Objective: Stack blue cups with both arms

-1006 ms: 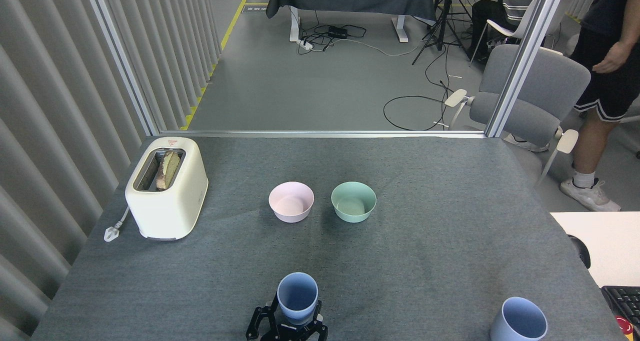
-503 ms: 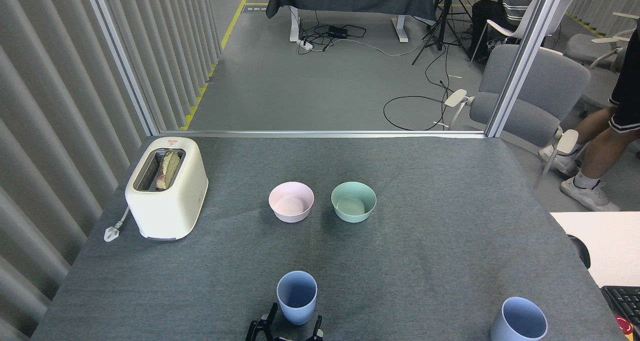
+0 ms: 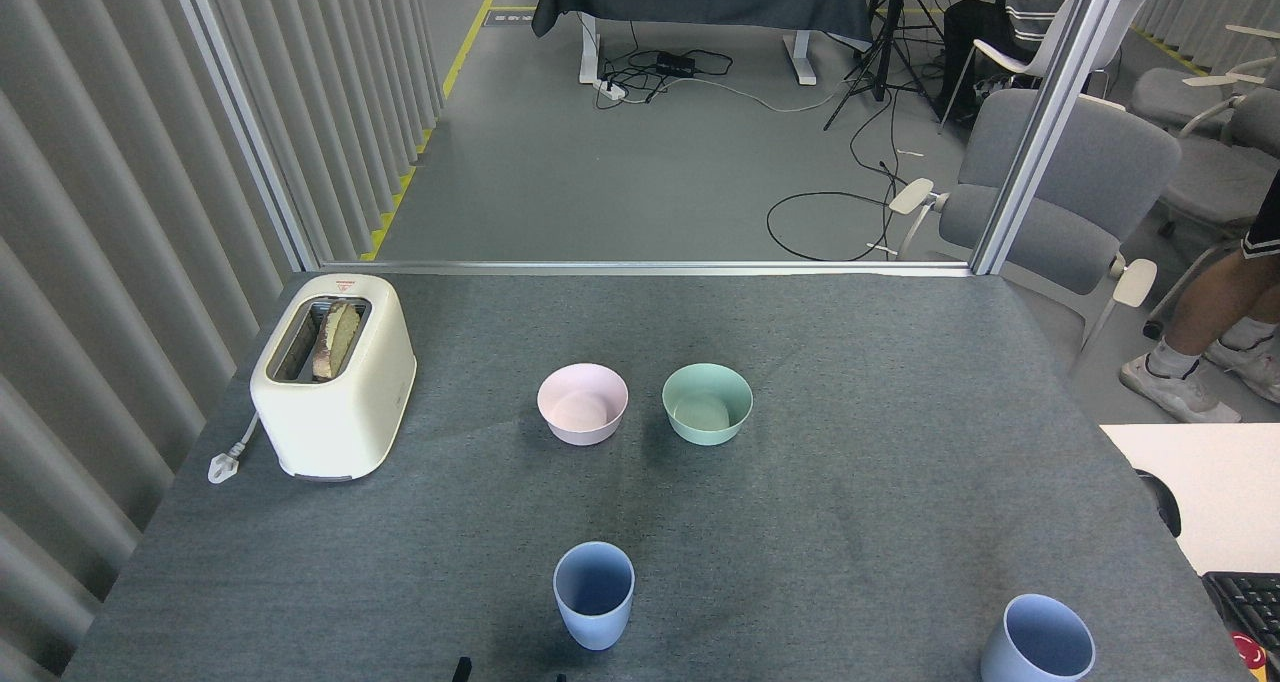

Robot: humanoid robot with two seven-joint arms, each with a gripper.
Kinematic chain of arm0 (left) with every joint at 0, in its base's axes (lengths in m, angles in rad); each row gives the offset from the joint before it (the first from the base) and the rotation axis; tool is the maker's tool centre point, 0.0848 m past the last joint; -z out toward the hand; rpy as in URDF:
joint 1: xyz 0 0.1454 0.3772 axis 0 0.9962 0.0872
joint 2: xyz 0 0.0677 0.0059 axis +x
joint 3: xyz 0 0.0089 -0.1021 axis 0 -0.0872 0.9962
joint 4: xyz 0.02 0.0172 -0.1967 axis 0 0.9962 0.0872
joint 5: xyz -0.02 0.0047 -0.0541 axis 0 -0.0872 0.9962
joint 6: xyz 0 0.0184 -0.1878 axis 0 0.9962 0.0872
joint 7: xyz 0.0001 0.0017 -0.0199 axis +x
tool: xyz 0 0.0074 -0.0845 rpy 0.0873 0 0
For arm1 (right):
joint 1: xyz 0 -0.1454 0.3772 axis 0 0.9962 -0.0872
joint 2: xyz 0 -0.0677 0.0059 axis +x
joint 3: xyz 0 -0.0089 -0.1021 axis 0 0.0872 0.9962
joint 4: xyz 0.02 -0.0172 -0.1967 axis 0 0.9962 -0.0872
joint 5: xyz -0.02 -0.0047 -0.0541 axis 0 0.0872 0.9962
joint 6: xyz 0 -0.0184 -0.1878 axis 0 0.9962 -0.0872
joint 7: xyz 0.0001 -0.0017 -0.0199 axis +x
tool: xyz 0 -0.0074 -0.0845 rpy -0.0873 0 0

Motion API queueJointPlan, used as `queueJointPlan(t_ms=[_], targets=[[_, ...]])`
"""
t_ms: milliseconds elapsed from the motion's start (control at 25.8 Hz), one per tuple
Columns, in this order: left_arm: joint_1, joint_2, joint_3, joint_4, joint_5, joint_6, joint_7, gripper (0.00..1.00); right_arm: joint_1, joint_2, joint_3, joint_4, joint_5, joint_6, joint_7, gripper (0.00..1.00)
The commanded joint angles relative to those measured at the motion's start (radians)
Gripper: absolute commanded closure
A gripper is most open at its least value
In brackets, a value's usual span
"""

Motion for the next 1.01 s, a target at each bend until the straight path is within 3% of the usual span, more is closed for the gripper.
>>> queueJointPlan(t_ms=[0, 194, 465, 968], targets=[[0.077, 0.015, 0.074, -0.054, 0.001, -0.001, 0.0, 0.0, -0.009, 0.002, -0.106, 0.043, -0.001, -0.008, 0.0, 0.0], [0.094, 0.017, 0.131, -0.054, 0.001, 0.0, 0.0, 0.0, -0.078, 0.005, -0.173, 0.095, 0.01, 0.012, 0.019, 0.0], [0.096, 0.015, 0.134, -0.054, 0.001, 0.0, 0.0, 0.0, -0.19, -0.03, -0.161, 0.176, 0.016, 0.041, 0.065, 0.0], [0.097, 0.015, 0.134, -0.056, 0.001, 0.002, 0.001, 0.0, -0.277, -0.075, -0.078, 0.225, 0.017, 0.032, 0.092, 0.0]])
